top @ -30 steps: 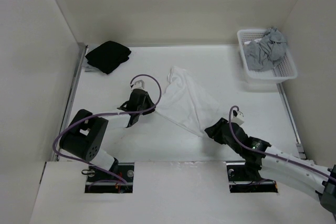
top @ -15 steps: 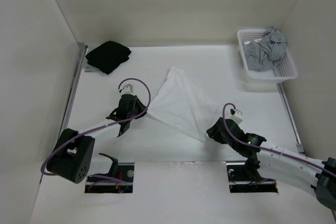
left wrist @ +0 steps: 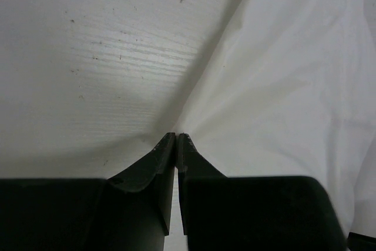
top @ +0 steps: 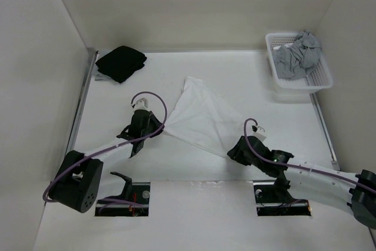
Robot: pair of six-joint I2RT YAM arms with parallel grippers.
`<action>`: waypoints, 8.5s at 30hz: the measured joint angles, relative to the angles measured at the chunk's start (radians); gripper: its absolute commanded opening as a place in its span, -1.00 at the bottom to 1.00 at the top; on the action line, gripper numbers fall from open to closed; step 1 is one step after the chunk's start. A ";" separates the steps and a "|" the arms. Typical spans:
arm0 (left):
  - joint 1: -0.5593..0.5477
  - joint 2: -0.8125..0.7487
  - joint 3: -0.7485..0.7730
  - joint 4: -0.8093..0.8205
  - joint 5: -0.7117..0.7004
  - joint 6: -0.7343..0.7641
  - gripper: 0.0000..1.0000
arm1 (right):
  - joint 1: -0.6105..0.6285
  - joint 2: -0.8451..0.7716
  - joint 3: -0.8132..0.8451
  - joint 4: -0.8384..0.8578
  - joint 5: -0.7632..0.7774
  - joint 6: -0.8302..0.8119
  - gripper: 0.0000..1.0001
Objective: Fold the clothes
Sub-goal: Flatten the tank top out, then fold the tank top
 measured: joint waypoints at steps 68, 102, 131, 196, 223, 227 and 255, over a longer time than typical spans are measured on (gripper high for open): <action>0.167 -0.027 0.799 0.005 0.068 -0.163 -0.96 | -0.588 0.349 1.124 0.213 -0.421 -0.483 -0.94; -0.001 -0.787 -0.058 -0.484 -0.159 -0.260 -0.98 | -0.095 -0.138 0.101 0.132 -0.143 -0.156 -0.95; 0.197 0.217 0.242 0.214 -0.164 -0.228 -0.40 | -0.587 0.845 0.609 0.537 -0.404 -0.358 -0.78; 0.107 -0.856 0.235 -0.438 0.021 -0.149 -0.96 | -0.061 -0.391 0.273 0.069 -0.067 -0.295 -0.93; 0.153 -0.031 0.187 0.002 0.026 -0.198 -0.94 | -0.604 0.418 0.357 0.414 -0.396 -0.389 -0.93; 0.134 -0.246 0.063 -0.020 0.028 -0.199 -0.94 | -0.581 0.266 0.204 0.429 -0.395 -0.369 -0.93; 0.140 -0.545 -0.203 -0.296 0.015 -0.198 -0.55 | -0.300 0.080 -0.033 0.264 -0.235 -0.204 -0.16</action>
